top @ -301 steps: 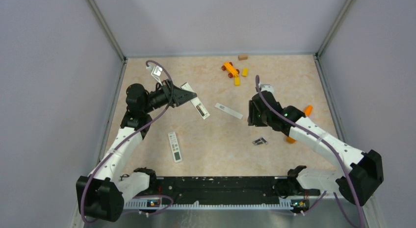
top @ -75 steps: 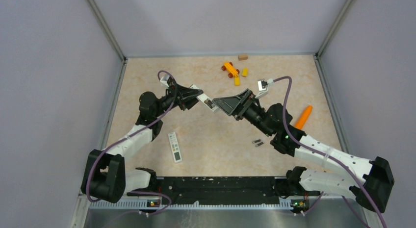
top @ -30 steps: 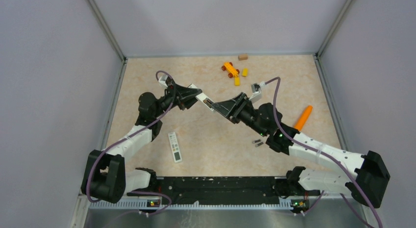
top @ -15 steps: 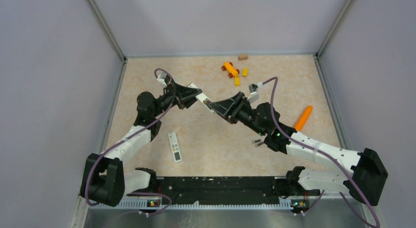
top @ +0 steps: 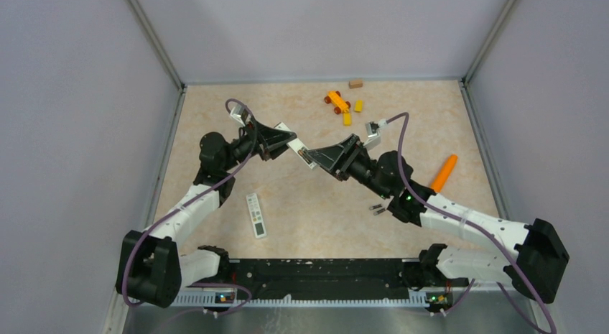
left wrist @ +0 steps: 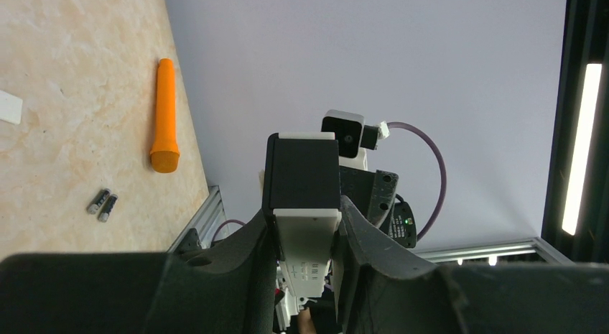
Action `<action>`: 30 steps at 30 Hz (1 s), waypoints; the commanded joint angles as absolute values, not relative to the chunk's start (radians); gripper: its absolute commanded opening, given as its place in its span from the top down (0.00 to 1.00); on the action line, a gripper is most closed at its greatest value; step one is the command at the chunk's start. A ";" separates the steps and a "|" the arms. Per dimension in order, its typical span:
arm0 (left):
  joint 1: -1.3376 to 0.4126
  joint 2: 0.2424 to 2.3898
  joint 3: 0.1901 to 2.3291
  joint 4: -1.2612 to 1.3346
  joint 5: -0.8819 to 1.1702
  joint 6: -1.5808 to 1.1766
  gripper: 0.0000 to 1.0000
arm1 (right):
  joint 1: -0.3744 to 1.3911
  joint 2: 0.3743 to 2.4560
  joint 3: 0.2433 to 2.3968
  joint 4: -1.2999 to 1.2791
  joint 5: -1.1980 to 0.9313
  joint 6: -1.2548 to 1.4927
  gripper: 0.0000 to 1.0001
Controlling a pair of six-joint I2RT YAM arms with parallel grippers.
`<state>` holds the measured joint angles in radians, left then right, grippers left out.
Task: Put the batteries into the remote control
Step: Load the battery into the remote control.
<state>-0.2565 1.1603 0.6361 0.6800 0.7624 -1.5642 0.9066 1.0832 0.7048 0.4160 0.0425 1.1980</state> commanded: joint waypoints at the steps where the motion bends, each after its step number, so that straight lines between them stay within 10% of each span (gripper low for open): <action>1: -0.256 1.137 0.674 0.715 0.766 -1.543 1.00 | 0.887 1.104 0.717 0.440 0.004 1.215 0.50; 9: -0.256 1.128 0.682 0.719 0.775 -1.525 1.00 | 0.877 1.140 0.755 0.358 0.003 1.198 0.80; 17: -0.250 1.111 0.693 0.617 0.752 -1.396 1.00 | 0.850 1.067 0.735 0.338 0.022 1.089 0.21; 30: -0.318 1.160 0.613 0.525 0.603 -1.147 1.00 | 0.770 1.009 0.868 -0.132 0.021 0.518 0.24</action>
<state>-0.2752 1.1332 0.6521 0.4412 0.6559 -1.2125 0.7780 1.0016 0.8032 0.0364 0.0307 0.7719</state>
